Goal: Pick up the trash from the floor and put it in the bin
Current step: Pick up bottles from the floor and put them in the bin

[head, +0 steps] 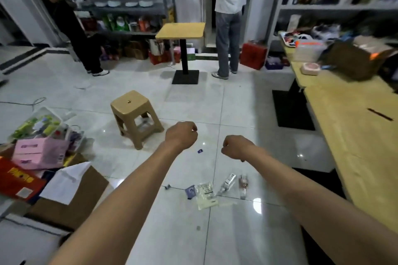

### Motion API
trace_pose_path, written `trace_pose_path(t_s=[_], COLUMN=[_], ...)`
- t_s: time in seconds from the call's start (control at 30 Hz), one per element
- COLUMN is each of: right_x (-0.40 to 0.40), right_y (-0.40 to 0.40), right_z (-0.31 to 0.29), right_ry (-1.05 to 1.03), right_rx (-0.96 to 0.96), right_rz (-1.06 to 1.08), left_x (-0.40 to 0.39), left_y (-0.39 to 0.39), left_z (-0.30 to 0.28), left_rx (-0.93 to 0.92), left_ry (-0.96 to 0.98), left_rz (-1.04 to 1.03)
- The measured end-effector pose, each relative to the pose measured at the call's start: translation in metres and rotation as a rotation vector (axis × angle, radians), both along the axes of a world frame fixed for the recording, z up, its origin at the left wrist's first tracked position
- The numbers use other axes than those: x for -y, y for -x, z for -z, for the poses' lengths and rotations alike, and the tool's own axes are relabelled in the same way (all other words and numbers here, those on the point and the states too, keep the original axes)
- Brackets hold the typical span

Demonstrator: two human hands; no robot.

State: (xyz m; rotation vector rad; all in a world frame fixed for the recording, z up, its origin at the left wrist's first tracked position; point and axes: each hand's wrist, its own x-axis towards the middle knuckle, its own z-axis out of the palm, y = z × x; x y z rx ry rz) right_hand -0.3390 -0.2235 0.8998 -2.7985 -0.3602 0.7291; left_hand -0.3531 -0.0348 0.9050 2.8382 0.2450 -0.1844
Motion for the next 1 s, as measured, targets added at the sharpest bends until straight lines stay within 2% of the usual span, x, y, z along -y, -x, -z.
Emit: trace_pose_path(t_s=[0.17,0.33,0.53,0.77,1.0], right_x=[0.054,0.070,0.048,-0.004,-0.039], right_y=[-0.006,-0.026,-0.065,-0.149,-0.229], right_z=[0.021,0.041,0.059,0.082,0.119], right_ry=[0.010,0.013,0.025,0.035,0.027], right_rx=[-0.042,-0.075,-0.106,-0.117,-0.175], right_rz=[0.072,0.124,0.108,0.114,0.235], left_x=[0.057,0.065,0.026,-0.039,-0.078], left_y=[-0.017,-0.031,-0.067,-0.147,-0.242], left_z=[0.017,0.033,0.048,0.073,0.102], left_rx=[-0.012,-0.010,-0.050,-0.059,-0.069], left_ry=[0.061,0.034,0.046,0.041,0.068], left_rz=[0.029,0.051,0.026,0.028,0.100])
